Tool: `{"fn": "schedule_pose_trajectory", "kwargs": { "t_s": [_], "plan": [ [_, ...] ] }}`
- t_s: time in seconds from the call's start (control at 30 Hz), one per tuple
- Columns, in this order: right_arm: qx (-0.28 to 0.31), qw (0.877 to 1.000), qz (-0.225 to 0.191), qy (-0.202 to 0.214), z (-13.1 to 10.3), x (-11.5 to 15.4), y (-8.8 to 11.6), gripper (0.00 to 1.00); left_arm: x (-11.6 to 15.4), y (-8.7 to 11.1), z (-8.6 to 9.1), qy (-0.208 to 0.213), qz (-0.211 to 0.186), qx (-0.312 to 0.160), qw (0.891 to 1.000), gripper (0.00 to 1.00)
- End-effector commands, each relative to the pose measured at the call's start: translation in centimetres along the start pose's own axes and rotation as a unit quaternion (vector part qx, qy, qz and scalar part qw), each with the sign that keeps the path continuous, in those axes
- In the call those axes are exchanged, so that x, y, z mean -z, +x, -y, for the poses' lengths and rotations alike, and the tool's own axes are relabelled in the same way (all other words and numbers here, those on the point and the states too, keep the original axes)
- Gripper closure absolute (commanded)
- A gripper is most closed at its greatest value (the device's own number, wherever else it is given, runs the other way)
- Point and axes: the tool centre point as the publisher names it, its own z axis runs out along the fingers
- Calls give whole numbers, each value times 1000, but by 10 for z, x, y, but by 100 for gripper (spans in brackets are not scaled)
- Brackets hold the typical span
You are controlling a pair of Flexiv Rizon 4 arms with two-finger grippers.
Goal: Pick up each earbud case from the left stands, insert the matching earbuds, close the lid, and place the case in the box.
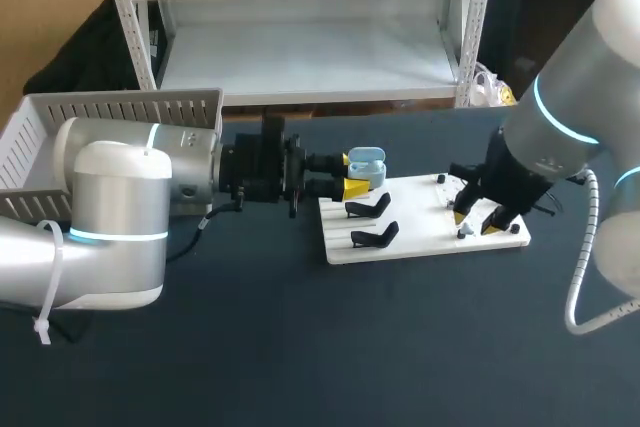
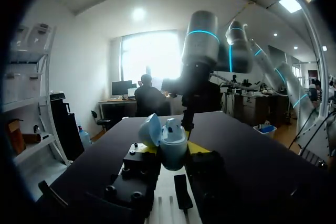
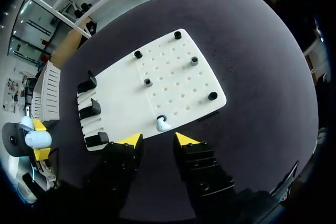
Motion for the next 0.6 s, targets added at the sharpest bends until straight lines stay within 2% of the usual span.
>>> {"fn": "schedule_pose_trajectory", "kwargs": {
  "t_s": [0.03,0.6],
  "plan": [
    [3,1000,1,0,4,-6,-3,62,0,1,1,-3,1,-1,1000,100],
    [25,999,-17,-21,12,-21,-13,65,0,1,1,-3,1,-1,1000,100]
  ]
}}
